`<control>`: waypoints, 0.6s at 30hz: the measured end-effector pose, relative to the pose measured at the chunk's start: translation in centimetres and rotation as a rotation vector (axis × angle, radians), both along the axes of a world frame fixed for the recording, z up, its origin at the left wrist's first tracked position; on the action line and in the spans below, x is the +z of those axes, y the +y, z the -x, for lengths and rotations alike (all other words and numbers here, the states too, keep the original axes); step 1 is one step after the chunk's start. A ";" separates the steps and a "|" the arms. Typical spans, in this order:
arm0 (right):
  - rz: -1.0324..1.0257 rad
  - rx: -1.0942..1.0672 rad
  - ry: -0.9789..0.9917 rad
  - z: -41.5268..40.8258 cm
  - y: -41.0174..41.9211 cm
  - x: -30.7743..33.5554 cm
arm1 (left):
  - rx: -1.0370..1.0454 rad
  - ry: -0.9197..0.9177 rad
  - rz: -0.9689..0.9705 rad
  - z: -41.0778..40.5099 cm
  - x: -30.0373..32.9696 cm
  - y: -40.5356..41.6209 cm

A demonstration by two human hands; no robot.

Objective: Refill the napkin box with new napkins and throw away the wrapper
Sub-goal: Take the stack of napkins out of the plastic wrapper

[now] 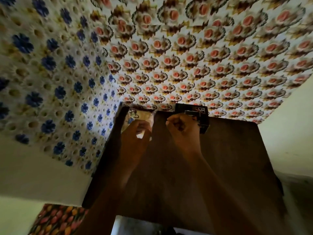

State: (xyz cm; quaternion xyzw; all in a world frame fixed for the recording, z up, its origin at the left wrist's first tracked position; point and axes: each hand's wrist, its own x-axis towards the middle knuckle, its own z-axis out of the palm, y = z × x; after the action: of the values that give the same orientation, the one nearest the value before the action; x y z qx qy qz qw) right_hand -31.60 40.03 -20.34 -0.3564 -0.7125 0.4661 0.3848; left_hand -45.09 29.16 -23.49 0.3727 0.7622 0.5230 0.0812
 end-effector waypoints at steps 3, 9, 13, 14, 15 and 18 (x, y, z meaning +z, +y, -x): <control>0.033 0.065 -0.058 3.2 2.9 -2.3 | 0.016 -0.075 0.114 2.9 -2.8 2.1; 0.108 0.171 -0.266 9.3 7.7 -7.7 | -0.098 0.118 0.492 9.5 -8.8 4.9; 0.168 0.252 -0.398 13.8 10.3 -11.7 | -0.192 0.192 0.648 14.6 -11.7 7.0; 0.163 0.264 -0.420 14.8 10.8 -12.7 | -0.211 0.220 0.660 15.7 -12.3 7.6; 0.155 0.274 -0.439 16.1 11.3 -14.0 | -0.225 0.253 0.676 17.0 -13.1 8.2; 0.105 0.304 -0.531 19.0 12.3 -17.2 | -0.278 0.362 0.724 20.1 -15.1 9.7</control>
State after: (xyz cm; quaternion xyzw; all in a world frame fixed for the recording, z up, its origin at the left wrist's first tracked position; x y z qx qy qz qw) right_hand -50.60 52.36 -37.51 -0.3744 -0.8082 0.4452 0.0920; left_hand -65.19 38.83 -38.54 0.5053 0.8410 0.1319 0.1415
